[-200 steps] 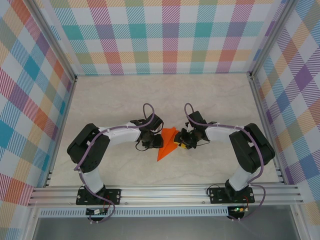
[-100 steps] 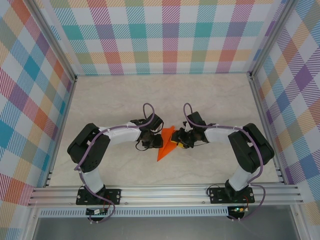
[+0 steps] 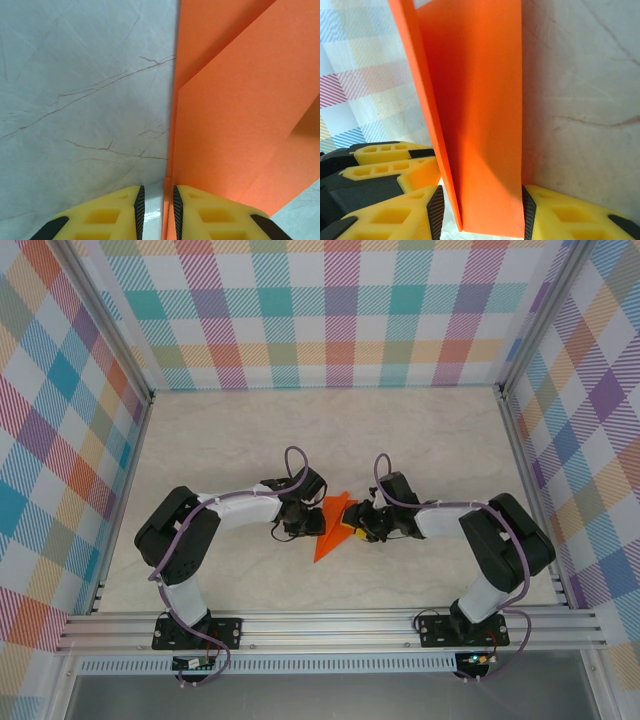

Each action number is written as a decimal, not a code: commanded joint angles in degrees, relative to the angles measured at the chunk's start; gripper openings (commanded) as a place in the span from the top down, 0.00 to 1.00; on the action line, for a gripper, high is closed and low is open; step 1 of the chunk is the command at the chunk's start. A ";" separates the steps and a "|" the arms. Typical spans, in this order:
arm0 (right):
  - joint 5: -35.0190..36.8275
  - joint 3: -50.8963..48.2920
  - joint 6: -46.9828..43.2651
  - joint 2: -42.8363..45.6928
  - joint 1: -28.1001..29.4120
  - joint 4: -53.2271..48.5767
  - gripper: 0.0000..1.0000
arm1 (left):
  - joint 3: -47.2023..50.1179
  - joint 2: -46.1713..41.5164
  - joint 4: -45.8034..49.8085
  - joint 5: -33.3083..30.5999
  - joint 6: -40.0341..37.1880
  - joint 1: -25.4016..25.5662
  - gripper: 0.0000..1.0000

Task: Fold a paper plane with a square sheet of paper (pick it up from the middle)
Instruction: Turn over the paper at the center of the table.

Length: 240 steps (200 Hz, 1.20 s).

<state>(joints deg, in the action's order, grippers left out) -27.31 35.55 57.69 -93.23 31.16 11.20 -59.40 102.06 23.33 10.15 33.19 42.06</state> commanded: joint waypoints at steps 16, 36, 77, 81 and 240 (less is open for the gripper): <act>1.06 -1.19 2.41 2.67 1.84 2.93 0.53 | 1.17 -0.19 -2.06 1.17 1.26 0.02 0.75; 0.75 -0.62 3.45 1.29 2.68 4.90 0.54 | 1.12 -0.47 -2.14 1.44 1.26 0.01 0.76; 2.10 2.18 4.60 -1.54 3.38 6.23 0.52 | 1.49 -1.08 -2.50 1.70 1.64 0.04 0.76; 2.09 2.58 4.54 -1.82 3.45 6.05 0.52 | 1.63 -1.16 -2.58 1.79 1.69 -0.01 0.76; 11.62 16.29 -11.34 -1.05 5.05 -18.61 0.88 | 6.12 -13.22 -2.85 -2.11 4.11 -0.01 0.70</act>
<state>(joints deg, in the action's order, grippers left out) -21.58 47.03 54.22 -99.94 35.81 6.22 -55.83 96.25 20.64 10.74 35.59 42.09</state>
